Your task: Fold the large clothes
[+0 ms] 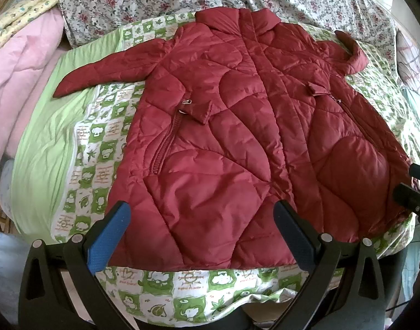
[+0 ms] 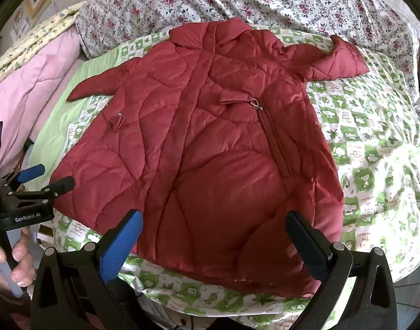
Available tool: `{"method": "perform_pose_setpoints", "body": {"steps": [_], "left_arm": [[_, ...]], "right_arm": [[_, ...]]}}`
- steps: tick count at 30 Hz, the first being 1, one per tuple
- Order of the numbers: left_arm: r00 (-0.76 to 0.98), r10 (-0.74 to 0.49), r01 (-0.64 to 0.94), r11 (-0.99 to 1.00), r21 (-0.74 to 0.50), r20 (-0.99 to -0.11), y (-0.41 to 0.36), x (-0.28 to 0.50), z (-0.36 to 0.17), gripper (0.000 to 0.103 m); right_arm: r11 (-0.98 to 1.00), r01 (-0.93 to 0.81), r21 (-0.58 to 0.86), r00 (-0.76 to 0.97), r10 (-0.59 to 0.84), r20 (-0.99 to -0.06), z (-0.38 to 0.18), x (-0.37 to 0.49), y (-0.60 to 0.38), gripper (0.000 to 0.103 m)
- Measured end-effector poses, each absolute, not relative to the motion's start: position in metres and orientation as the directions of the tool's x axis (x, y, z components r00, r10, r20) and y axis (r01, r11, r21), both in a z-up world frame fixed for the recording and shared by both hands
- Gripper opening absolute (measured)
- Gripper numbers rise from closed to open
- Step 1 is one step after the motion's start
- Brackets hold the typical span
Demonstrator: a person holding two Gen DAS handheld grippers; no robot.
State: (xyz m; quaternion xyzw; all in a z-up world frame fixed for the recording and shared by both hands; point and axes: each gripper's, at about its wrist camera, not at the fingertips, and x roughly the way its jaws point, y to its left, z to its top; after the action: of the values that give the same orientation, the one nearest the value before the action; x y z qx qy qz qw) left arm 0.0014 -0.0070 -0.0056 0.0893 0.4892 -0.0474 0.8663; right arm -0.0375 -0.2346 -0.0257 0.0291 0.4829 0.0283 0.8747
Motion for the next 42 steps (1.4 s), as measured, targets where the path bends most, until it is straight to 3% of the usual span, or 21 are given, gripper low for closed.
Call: {"method": "perform_pose_setpoints", "body": {"steps": [10,28,42], "left_arm": [[0.498,0.052,0.179,0.971,0.161,-0.865,-0.011,0.01,-0.013,0.103],[0.485,0.004,0.163,0.982,0.095,-0.875,-0.005,0.05,-0.016,0.103],[0.509,-0.009,0.131,0.989,0.067,-0.861,-0.011,0.093,-0.009,0.103]], "right_arm": [[0.995,-0.011,0.103,0.562,0.091,-0.822,-0.023,-0.029,-0.244,0.103],[0.974,0.1,0.202,0.637,0.093,-0.765,0.006,0.024,-0.315,0.103],[0.948,0.265,0.176,0.669,-0.05,-0.742,0.016,0.131,-0.429,0.103]]}}
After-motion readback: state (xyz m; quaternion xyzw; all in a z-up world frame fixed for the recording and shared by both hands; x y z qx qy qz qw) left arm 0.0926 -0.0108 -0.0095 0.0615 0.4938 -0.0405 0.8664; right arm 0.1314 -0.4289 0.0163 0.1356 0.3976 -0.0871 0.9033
